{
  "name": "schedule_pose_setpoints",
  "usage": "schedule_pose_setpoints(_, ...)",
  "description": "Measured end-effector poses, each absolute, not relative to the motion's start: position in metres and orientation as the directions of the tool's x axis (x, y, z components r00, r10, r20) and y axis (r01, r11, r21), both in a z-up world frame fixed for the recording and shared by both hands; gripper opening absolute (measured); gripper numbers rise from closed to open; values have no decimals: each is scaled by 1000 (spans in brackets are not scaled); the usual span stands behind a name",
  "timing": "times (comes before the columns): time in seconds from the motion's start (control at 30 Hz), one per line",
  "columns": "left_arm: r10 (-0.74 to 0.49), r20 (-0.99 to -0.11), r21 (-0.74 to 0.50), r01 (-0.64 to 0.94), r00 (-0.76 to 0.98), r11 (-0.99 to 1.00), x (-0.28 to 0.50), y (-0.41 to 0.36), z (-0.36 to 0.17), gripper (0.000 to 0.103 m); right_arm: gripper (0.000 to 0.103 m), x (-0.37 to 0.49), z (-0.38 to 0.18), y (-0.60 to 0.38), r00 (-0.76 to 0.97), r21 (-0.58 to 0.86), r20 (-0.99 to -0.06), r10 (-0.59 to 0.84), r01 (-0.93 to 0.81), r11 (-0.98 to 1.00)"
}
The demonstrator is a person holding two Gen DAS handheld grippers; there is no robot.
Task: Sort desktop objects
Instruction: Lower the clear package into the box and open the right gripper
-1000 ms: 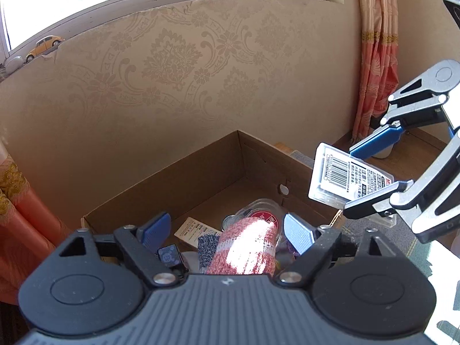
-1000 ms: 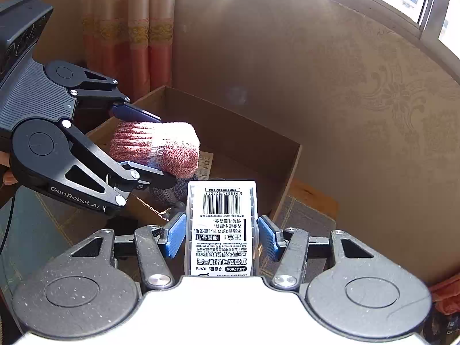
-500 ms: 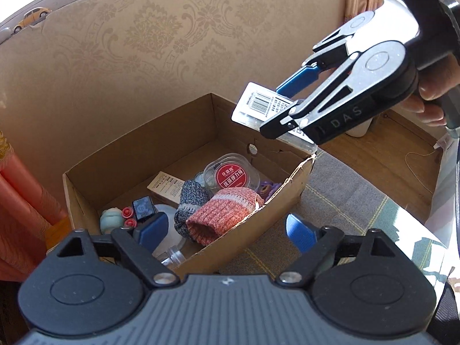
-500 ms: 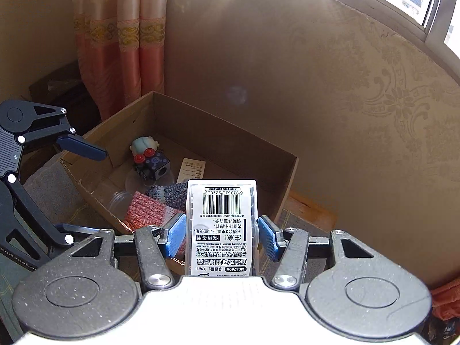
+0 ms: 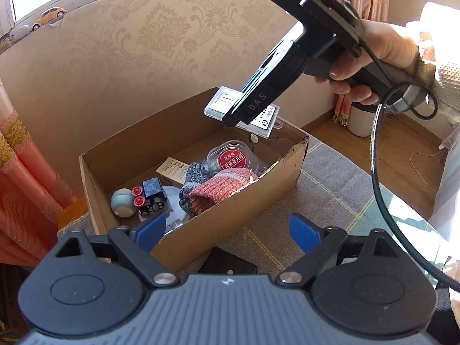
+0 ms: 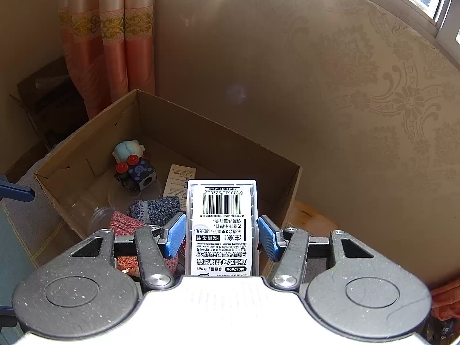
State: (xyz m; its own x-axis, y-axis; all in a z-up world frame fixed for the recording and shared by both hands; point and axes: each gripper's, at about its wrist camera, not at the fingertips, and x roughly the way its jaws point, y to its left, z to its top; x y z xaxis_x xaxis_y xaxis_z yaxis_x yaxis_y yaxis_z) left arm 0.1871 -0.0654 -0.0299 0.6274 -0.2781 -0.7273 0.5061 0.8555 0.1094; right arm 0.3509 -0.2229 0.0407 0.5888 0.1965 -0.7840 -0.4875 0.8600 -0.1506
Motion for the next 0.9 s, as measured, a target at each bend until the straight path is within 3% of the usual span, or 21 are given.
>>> schedule_pose_setpoints(0.47, -235, -734, 120, 463, 637, 878, 176, -56, -34, 93, 60, 384, 28, -193, 599, -192, -784, 160, -479, 856)
schedule_pose_setpoints(0.63, -227, -741, 117, 454, 632, 883, 174, -54, -37, 93, 73, 383, 34, -190, 628, -198, -761, 162, -463, 864)
schedule_pose_setpoints(0.9, -218, -751, 97, 431, 624, 897, 166, -49, -39, 93, 83, 370, 38, -195, 619, -191, -770, 154, -454, 871)
